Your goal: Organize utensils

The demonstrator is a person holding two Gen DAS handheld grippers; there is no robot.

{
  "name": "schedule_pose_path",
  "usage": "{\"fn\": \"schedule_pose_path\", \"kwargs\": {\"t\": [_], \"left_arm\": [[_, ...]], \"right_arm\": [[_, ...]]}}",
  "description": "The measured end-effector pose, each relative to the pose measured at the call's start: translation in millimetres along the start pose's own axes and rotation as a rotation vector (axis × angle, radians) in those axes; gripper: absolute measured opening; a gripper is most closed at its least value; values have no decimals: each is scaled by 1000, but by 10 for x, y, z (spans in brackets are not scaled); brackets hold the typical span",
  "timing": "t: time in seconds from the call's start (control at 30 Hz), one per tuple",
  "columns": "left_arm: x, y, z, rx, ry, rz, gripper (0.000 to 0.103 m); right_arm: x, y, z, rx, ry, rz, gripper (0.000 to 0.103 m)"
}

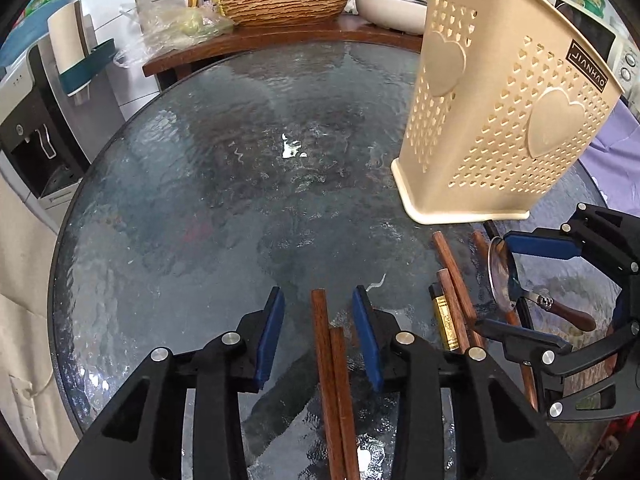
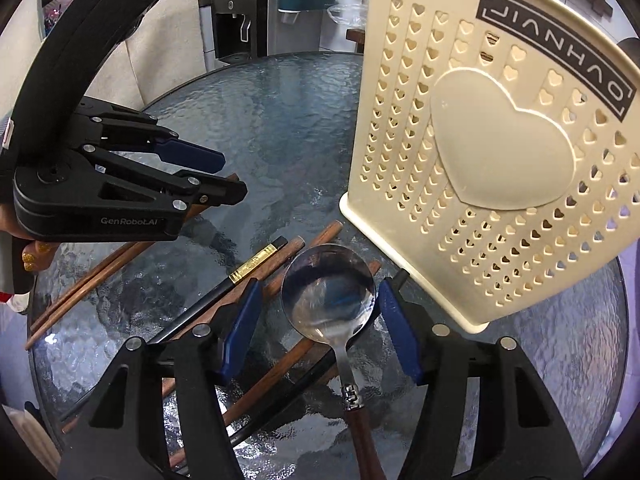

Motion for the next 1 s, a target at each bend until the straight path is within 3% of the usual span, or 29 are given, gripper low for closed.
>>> {"fn": "schedule_pose_path", "kwargs": {"t": [0.13,0.53,0.8,1.0], "left_arm": [[-17,22,19,-7,-1,11,25],[-46,62,55,-17,19,39,8],[-87,46,55,-2,-23,33,7],[-105,-162,192,68,-33,36,7]], "right_arm": [[3,-2,-12,-9,14,21,50],[8,-52,-43,-18,30,30,47],[-47,-31,-15,-2,27,15,46],[-33,-159,29,41,38,0,46]]}}
Point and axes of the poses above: each gripper's, at about its wrist camera, not at the fingertips, and y roughly the way its jaws point, x to its right, z to its top, the point moved 8 cm from there along y, roughly the way its jaws point, and after that the axes turned 13 degrees about x, right-handed, at the moved point
